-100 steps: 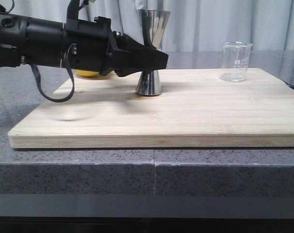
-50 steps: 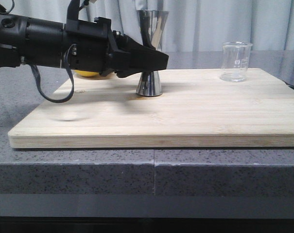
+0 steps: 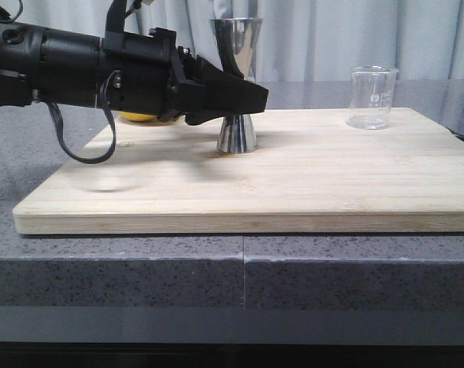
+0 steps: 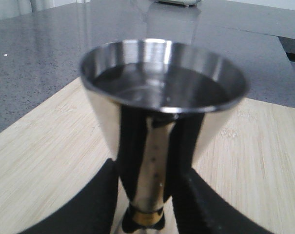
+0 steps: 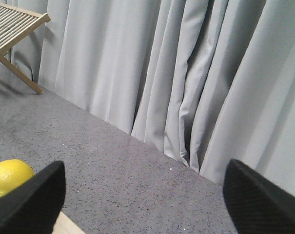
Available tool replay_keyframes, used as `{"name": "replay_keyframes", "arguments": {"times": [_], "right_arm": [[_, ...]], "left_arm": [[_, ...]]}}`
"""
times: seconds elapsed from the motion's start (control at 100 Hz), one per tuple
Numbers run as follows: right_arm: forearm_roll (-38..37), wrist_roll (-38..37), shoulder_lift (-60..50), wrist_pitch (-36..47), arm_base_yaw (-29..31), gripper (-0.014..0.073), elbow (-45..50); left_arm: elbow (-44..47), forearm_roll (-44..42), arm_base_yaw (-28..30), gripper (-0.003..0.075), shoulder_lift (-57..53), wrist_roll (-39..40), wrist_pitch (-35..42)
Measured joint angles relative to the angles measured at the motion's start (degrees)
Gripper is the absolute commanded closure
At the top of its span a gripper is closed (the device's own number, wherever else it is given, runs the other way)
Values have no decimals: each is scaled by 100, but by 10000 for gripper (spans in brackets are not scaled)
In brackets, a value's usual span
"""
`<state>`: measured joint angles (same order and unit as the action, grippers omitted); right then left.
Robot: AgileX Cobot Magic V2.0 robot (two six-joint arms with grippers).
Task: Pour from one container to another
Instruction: 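Open the left gripper and slide it back off the jigger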
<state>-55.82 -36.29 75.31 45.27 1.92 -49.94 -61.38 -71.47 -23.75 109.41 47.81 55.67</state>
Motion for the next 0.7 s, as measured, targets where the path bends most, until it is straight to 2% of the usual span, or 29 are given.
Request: {"name": "replay_keyframes", "arguments": {"times": [0.33, 0.7], "right_arm": [[0, 0, 0, 0, 0, -1, 0], [0, -10, 0, 0, 0, -1, 0]], "left_arm": [[0, 0, 12, 202, 0, 0, 8], [0, -50, 326, 197, 0, 0, 454]]}}
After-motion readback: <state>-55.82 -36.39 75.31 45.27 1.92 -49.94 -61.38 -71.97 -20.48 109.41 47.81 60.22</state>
